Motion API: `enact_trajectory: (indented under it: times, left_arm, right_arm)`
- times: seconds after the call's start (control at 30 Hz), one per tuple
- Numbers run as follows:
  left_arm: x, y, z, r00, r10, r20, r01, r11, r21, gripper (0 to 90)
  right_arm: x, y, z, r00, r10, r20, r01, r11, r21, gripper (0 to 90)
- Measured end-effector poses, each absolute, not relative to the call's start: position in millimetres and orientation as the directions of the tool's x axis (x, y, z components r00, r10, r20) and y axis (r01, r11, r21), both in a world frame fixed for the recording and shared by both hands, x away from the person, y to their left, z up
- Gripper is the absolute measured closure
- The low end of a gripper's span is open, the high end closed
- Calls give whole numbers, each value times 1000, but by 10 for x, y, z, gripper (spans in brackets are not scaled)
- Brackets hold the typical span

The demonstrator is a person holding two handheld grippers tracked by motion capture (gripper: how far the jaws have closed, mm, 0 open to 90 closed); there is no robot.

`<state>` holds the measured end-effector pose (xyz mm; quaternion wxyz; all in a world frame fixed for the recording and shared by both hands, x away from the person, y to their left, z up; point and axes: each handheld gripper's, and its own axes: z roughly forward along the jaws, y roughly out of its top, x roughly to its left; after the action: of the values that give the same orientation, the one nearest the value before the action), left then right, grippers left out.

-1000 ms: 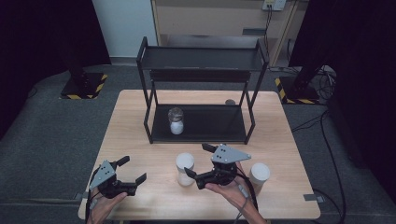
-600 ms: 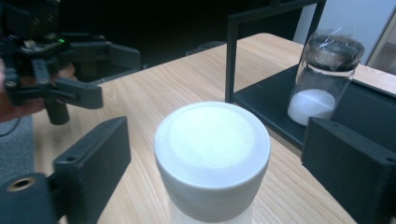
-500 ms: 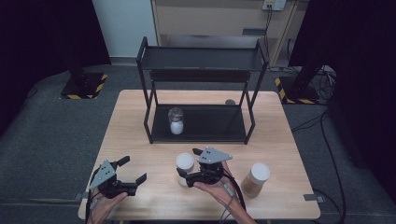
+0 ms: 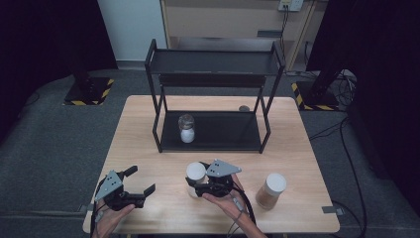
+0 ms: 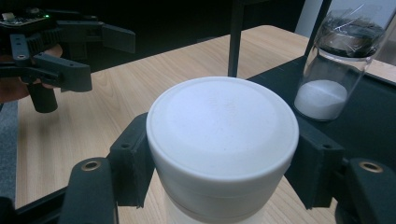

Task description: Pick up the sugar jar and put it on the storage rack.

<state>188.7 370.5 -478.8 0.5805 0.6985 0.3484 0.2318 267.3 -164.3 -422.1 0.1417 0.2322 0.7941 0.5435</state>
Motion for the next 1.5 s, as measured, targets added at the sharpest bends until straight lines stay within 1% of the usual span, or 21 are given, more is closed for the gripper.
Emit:
enact_trajectory:
  times: [0.23,0.57,0.9,1.4,1.5]
  left_arm:
    - [1888,3713,-4793,649,756,-83,217,-79,973,4]
    - [1891,3716,-4791,649,756,-83,219,-81,972,4]
    - [1895,3720,-4793,650,755,-84,219,-81,972,4]
    - [1899,3731,-4796,652,753,-86,219,-78,973,4]
    - [1900,3728,-4796,653,752,-85,218,-79,973,4]
  right_arm:
    - [2675,-1656,-4177,-842,539,30,227,303,926,342]
    - [2728,-1693,-3963,-832,554,15,216,300,929,342]
    - [2830,-1667,-3808,-802,596,26,240,282,929,342]
    - [3053,-1539,-3650,-725,689,13,250,245,937,341]
    - [3132,-1477,-3620,-696,718,6,259,243,935,341]
